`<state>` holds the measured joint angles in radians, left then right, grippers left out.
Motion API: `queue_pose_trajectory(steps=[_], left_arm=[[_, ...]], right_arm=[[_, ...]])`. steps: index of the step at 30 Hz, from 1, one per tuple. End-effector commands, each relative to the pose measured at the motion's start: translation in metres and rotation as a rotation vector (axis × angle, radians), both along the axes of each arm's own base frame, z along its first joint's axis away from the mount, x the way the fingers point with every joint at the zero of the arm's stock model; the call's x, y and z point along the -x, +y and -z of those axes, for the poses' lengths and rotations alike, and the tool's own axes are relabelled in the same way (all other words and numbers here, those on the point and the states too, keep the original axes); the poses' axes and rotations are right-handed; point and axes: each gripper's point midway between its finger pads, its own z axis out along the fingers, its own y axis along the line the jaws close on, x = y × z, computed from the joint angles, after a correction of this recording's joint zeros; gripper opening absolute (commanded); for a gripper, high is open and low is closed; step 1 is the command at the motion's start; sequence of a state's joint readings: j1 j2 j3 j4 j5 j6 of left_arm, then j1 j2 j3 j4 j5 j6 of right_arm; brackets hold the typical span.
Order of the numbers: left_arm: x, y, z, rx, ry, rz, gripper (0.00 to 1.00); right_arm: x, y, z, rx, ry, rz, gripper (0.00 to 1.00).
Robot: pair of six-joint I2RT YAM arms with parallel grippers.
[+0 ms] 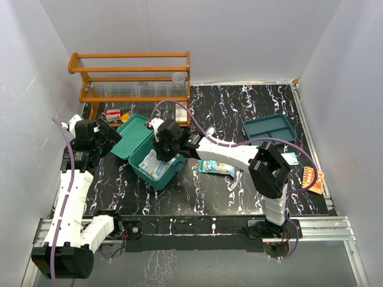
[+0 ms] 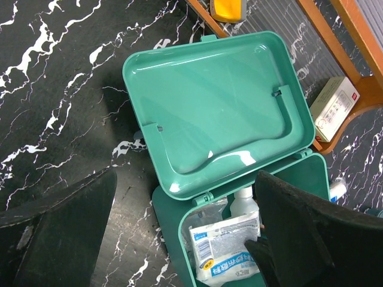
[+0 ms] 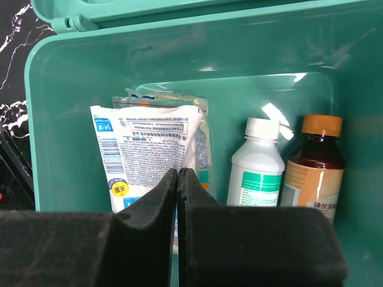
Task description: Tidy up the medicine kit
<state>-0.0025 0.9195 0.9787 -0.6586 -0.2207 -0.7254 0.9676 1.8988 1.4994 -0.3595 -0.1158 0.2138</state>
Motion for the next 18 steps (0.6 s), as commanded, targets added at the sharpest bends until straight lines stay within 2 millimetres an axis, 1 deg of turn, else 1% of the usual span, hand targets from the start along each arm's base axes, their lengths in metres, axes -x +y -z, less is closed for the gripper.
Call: queue_pose_trajectory(steps=[1, 5, 6, 8, 9, 10, 11, 12, 14, 18], left_arm=[[0.003, -0.001, -0.002, -0.013, -0.017, 0.020, 0.99], [0.000, -0.001, -0.004, -0.015, -0.032, 0.026, 0.99], [0.000, -0.001, -0.004, -0.016, -0.033, 0.028, 0.99], [0.000, 0.000, -0.006, -0.021, -0.039, 0.027, 0.99], [0.000, 0.000, -0.007, -0.024, -0.043, 0.027, 0.99], [0.000, 0.001, -0.008, -0.027, -0.046, 0.027, 0.99], [0.000, 0.001, -0.009, -0.030, -0.048, 0.024, 0.99], [0.000, 0.002, -0.009, -0.032, -0.048, 0.023, 0.99], [0.000, 0.002, -0.009, -0.032, -0.049, 0.023, 0.99], [0.000, 0.001, -0.009, -0.030, -0.049, 0.022, 0.99]], right_arm=[[0.000, 0.020, -0.014, -0.053, 0.016, 0.010, 0.00], [-0.003, 0.019, -0.001, -0.004, 0.017, 0.044, 0.00], [-0.003, 0.018, 0.001, 0.010, 0.015, 0.042, 0.04], [-0.004, 0.016, 0.000, 0.027, -0.003, 0.030, 0.17], [-0.006, 0.015, -0.003, 0.033, -0.023, 0.034, 0.25], [-0.010, 0.014, -0.011, 0.031, -0.045, 0.044, 0.32], [-0.014, 0.013, -0.016, 0.033, -0.063, 0.054, 0.38], [-0.017, 0.012, -0.021, 0.036, -0.078, 0.061, 0.42], [-0.021, 0.012, -0.030, 0.042, -0.094, 0.073, 0.45], [-0.027, 0.012, -0.035, 0.070, -0.106, 0.104, 0.43]])
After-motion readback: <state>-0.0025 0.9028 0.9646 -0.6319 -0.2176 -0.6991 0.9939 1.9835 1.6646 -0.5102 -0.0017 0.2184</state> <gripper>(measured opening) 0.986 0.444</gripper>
